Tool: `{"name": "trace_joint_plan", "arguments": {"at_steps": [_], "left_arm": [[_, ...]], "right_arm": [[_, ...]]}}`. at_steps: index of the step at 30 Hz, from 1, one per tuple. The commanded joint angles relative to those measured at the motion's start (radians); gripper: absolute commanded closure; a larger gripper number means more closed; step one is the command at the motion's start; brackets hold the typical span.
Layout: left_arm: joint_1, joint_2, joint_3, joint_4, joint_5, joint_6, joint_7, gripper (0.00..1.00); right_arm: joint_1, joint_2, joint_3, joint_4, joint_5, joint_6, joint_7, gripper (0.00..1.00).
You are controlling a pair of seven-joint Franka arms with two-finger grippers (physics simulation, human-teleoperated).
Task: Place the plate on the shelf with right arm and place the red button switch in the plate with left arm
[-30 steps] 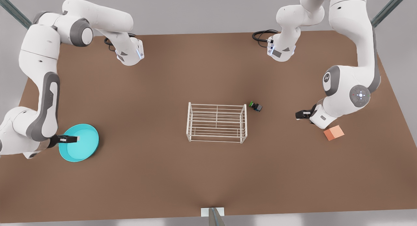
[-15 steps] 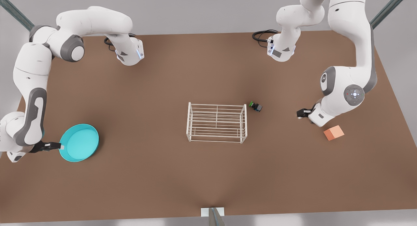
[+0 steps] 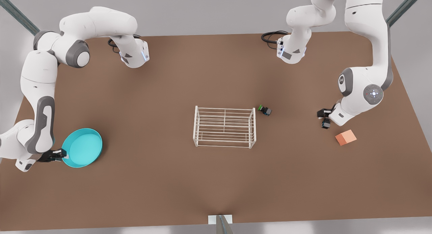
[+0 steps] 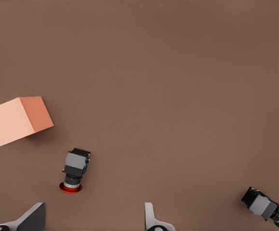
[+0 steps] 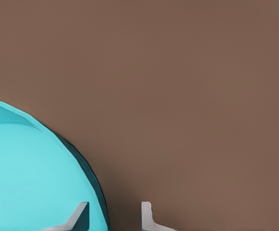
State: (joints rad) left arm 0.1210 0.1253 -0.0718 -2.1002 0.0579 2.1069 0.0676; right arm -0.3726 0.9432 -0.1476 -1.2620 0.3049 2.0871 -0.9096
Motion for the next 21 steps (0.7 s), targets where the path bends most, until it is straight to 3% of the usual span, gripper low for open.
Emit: {"name": "trace_joint_plan", "arguments": {"at_steps": [1, 7, 12, 13, 21], "left_arm": [[-0.004, 0.011, 0.001, 0.002, 0.007, 0.045, 0.089, 0.0], [0.009, 0.066, 0.001, 0.002, 0.034, 0.068, 0.089, 0.0], [0.034, 0.126, 0.001, 0.028, 0.065, 0.096, 0.09, 0.0], [0.04, 0.136, 0.001, 0.032, 0.066, 0.096, 0.09, 0.0], [0.055, 0.201, 0.001, 0.042, 0.088, 0.169, 0.09, 0.0]], "right_arm": [[0.0, 0.0, 0.0, 0.001, 0.002, 0.018, -0.172, 0.6], [-0.003, -0.009, -0.001, 0.001, 0.01, 0.004, -0.172, 0.66], [-0.012, -0.007, 0.0, 0.001, 0.01, 0.005, -0.172, 0.78], [-0.012, -0.007, 0.0, 0.001, 0.01, 0.004, -0.172, 0.86], [-0.011, -0.104, 0.008, -0.017, 0.033, -0.127, -0.135, 0.86]]}}
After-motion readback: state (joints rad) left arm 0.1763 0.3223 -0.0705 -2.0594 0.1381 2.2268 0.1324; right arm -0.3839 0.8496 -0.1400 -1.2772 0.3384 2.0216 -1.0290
